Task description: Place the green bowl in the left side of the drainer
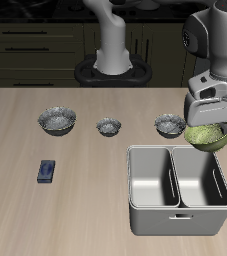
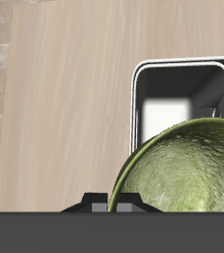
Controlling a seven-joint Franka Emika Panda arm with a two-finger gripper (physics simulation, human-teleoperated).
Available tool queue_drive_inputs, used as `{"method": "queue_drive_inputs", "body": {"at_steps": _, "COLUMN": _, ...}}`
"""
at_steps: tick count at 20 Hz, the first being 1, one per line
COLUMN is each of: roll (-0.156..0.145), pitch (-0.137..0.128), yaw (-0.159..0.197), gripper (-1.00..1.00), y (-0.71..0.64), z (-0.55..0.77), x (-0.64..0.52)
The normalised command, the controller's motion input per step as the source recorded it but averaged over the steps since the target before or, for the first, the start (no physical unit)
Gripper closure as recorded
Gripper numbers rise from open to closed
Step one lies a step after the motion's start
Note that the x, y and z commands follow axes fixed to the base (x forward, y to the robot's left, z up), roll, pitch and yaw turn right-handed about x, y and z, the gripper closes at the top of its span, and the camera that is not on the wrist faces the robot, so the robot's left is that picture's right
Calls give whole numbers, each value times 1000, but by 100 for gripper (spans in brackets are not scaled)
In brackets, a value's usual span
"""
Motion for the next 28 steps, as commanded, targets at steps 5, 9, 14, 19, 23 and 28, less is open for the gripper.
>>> {"method": "queue_drive_inputs", "body": {"at_steps": 5, "roll": -19, "pitch": 15, "yaw": -8, "gripper": 100, "y": -141, "z": -104, "x": 117}}
{"method": "queue_drive_inputs", "body": {"at_steps": 9, "roll": -22, "pitch": 19, "yaw": -6, "gripper": 100, "y": -149, "z": -114, "x": 78}}
{"method": "queue_drive_inputs", "body": {"at_steps": 14, "roll": -23, "pitch": 8, "yaw": 3, "gripper": 100, "y": -145, "z": -108, "x": 66}}
{"method": "queue_drive_inputs", "body": {"at_steps": 19, "roll": -5, "pitch": 27, "yaw": -11, "gripper": 100, "y": -32, "z": -189, "x": 55}}
{"method": "queue_drive_inputs", "body": {"at_steps": 23, "roll": -6, "pitch": 35, "yaw": 1, "gripper": 100, "y": -30, "z": -237, "x": 84}}
{"method": "queue_drive_inputs", "body": {"at_steps": 28, "roll": 8, "pitch": 19, "yaw": 39, "gripper": -100, "y": 73, "z": -139, "x": -3}}
